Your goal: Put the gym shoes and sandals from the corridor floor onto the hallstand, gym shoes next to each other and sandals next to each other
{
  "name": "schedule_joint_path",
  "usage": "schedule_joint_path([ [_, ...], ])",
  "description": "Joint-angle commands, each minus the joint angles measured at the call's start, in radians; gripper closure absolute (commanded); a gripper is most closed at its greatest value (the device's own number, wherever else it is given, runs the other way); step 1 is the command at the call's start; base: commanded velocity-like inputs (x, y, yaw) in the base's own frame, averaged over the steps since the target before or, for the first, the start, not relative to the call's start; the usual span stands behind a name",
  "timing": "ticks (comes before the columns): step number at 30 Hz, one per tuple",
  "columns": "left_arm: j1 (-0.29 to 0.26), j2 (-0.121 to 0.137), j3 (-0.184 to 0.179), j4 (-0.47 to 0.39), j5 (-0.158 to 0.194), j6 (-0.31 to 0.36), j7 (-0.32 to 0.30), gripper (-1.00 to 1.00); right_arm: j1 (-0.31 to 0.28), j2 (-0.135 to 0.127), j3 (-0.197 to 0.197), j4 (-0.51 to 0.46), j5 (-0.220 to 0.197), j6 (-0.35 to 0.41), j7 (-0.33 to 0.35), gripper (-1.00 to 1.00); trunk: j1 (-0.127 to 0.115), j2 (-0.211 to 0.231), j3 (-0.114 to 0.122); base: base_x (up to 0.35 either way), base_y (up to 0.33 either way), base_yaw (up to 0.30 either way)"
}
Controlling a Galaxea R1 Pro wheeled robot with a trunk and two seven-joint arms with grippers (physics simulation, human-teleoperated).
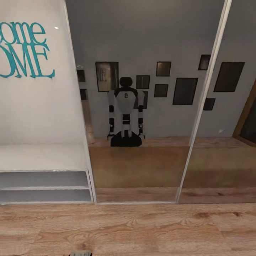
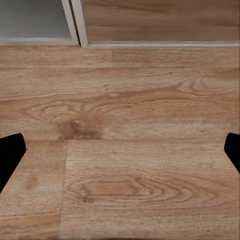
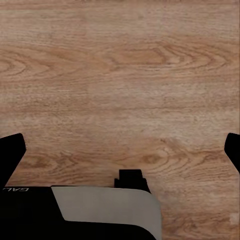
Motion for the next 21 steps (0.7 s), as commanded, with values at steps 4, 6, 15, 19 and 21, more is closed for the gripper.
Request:
schedule_joint_path([
  [4,-0.001,0.000,0.001,0.002,0.000,-0.003,0.000,-1.00,0.000,0.000,-0.001,-0.001,0.000,0.000,0.000,-1.00,0.000,-0.001,-0.001,0.000,0.000,0.297],
  [6,-0.001,0.000,0.001,0.005,0.000,-0.003,0.000,-1.00,0.000,0.000,-0.001,-0.001,0.000,0.000,0.000,-1.00,0.000,-0.001,-0.001,0.000,0.000,0.297],
  [15,-0.001,-0.002,0.001,0.008,0.000,-0.003,0.000,-1.00,-0.001,0.000,-0.001,-0.001,0.000,0.000,0.000,-1.00,0.000,-0.001,-0.001,0.000,0.000,0.297],
  [19,-0.001,-0.002,0.001,0.007,0.000,-0.003,0.000,-1.00,-0.001,0.000,-0.001,-0.001,0.000,0.000,0.000,-1.00,0.000,-0.001,-0.001,0.000,0.000,0.297],
  [21,-0.001,-0.002,0.001,0.007,-0.001,-0.003,-0.001,-1.00,-0.001,0.000,-0.001,-0.001,0.000,0.000,0.000,-1.00,0.000,-0.001,-0.001,0.000,0.000,0.297],
])
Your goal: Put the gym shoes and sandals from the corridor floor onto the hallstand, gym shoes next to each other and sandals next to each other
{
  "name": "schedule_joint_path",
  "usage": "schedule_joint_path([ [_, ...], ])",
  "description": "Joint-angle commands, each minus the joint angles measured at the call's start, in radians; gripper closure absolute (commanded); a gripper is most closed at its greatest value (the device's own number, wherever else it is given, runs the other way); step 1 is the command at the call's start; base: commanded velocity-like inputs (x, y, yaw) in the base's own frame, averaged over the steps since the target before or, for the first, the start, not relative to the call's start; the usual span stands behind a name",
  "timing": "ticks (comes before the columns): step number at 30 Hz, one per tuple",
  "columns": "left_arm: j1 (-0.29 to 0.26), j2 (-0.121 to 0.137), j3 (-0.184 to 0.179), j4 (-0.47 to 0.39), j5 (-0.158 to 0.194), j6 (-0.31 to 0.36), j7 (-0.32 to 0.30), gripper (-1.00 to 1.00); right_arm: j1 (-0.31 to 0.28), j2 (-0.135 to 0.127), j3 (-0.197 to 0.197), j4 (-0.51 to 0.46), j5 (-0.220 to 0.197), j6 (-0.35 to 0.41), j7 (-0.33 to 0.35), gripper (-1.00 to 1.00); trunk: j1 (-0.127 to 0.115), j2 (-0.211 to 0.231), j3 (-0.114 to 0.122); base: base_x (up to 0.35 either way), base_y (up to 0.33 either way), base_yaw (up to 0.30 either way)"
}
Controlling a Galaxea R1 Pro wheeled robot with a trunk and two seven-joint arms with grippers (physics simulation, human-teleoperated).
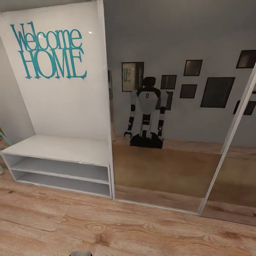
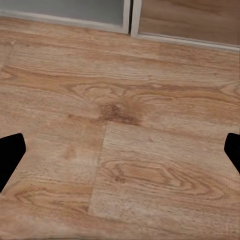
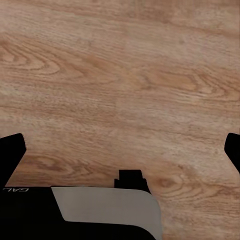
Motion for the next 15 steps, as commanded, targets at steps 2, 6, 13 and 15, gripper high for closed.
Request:
schedule_joint_path([
  [2,-0.001,0.000,0.001,0.001,-0.001,-0.003,0.000,-1.00,0.000,0.000,-0.001,-0.001,0.000,0.000,0.000,-1.00,0.000,-0.001,-0.001,0.000,0.000,0.297],
  [6,-0.001,-0.001,0.000,-0.001,-0.002,-0.003,0.000,-1.00,0.001,0.000,-0.001,-0.001,0.000,0.000,0.000,-1.00,0.000,-0.001,-0.001,0.000,0.000,0.297],
  [13,-0.001,-0.003,0.001,-0.052,0.001,-0.003,0.001,-1.00,0.001,0.000,0.000,-0.002,0.000,0.000,0.000,-1.00,0.000,-0.001,-0.001,0.000,0.000,0.297],
  [15,-0.001,-0.005,0.001,-0.070,0.002,-0.003,0.001,-1.00,0.000,0.000,0.000,-0.002,0.000,0.000,0.000,-1.00,0.000,-0.001,-0.001,0.000,0.000,0.297],
])
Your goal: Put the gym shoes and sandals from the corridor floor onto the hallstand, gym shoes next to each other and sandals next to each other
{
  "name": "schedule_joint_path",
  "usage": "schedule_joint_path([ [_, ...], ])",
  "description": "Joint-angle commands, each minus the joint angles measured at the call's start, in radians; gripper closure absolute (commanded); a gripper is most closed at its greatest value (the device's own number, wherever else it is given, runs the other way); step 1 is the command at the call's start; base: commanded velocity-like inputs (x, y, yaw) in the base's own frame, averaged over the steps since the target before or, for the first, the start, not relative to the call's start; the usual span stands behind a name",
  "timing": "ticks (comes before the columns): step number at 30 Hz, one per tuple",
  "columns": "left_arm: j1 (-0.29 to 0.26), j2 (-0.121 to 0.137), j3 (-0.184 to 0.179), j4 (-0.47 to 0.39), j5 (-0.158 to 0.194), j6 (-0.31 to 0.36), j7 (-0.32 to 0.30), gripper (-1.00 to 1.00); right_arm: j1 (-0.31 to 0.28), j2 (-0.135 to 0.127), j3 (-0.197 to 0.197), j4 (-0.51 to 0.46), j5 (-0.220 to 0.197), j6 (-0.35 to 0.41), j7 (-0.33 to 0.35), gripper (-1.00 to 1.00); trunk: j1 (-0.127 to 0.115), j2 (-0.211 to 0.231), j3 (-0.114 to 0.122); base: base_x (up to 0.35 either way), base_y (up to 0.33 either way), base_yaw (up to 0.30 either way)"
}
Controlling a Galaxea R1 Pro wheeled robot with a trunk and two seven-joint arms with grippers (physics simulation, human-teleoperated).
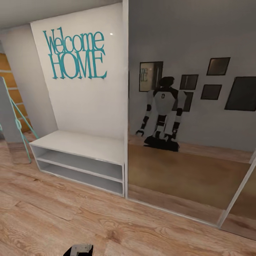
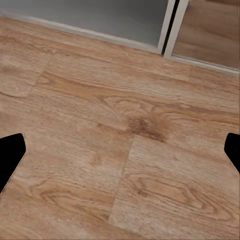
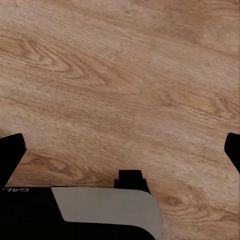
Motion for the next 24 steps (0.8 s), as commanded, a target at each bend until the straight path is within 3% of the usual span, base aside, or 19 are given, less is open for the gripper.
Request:
schedule_joint_path([
  [1,-0.001,-0.001,0.001,-0.006,0.001,-0.004,0.000,-1.00,0.000,0.000,-0.001,-0.001,0.000,0.000,0.000,-1.00,0.000,-0.001,-0.001,0.000,0.000,0.297],
  [9,-0.001,0.000,0.003,-0.004,0.022,-0.004,0.000,-1.00,0.000,0.000,-0.001,0.000,0.000,0.000,0.000,-1.00,0.000,-0.001,-0.001,0.000,0.000,0.297],
  [24,-0.001,0.001,0.017,0.014,0.024,-0.003,0.001,-1.00,0.000,0.000,-0.001,0.000,0.000,0.000,0.000,-1.00,0.000,-0.001,-0.001,0.000,0.000,0.297],
])
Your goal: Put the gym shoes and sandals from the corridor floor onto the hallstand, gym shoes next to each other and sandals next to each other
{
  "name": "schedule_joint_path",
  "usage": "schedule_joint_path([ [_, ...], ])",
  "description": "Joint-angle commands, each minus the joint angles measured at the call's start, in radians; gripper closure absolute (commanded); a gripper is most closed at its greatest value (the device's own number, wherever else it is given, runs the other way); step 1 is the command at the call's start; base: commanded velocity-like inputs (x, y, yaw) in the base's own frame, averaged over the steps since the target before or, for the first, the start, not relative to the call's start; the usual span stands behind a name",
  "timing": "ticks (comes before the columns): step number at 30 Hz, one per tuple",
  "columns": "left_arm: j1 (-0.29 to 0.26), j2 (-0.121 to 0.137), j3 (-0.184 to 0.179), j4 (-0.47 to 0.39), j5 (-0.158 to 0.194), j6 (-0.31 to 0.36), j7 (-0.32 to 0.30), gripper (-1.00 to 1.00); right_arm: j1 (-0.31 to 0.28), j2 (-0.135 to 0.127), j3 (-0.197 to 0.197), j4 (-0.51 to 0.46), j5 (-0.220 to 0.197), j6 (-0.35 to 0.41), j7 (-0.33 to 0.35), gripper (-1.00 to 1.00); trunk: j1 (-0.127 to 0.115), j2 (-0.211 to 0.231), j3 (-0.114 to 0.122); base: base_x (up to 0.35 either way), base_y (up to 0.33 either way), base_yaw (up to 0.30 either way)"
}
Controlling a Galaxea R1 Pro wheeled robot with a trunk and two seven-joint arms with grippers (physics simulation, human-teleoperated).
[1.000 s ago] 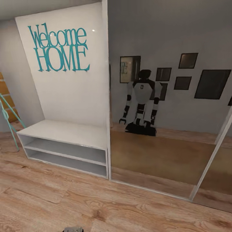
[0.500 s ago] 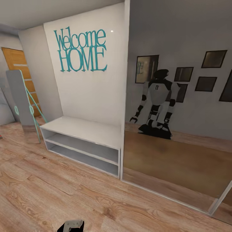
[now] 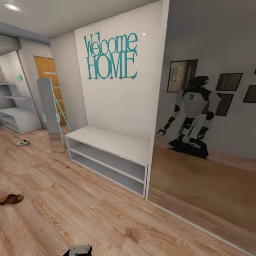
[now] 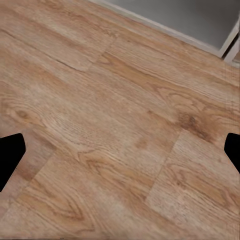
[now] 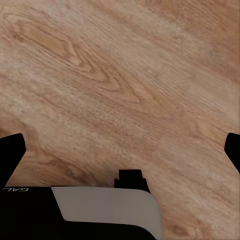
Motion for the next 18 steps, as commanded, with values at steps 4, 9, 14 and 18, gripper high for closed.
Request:
schedule_joint_path([
  [4,-0.001,-0.001,0.002,0.001,0.003,-0.003,0.000,-1.00,0.000,0.000,-0.001,-0.001,0.000,0.000,0.000,-1.00,0.000,-0.001,-0.001,0.004,0.000,0.297],
  [9,-0.001,-0.001,0.002,0.001,0.003,-0.002,0.001,-1.00,0.000,0.000,-0.001,-0.001,0.000,0.000,0.000,-1.00,0.000,-0.001,-0.001,0.093,0.000,0.297],
  [14,-0.001,-0.001,0.002,0.001,0.003,-0.002,0.001,-1.00,0.000,0.000,-0.001,-0.001,0.000,0.000,0.000,-1.00,0.000,-0.001,-0.001,0.207,0.025,0.297],
  [18,-0.001,-0.001,0.002,0.001,0.003,-0.002,0.001,-1.00,0.000,0.000,-0.001,-0.001,0.000,0.000,0.000,-1.00,0.000,-0.001,-0.001,0.274,0.082,0.297],
])
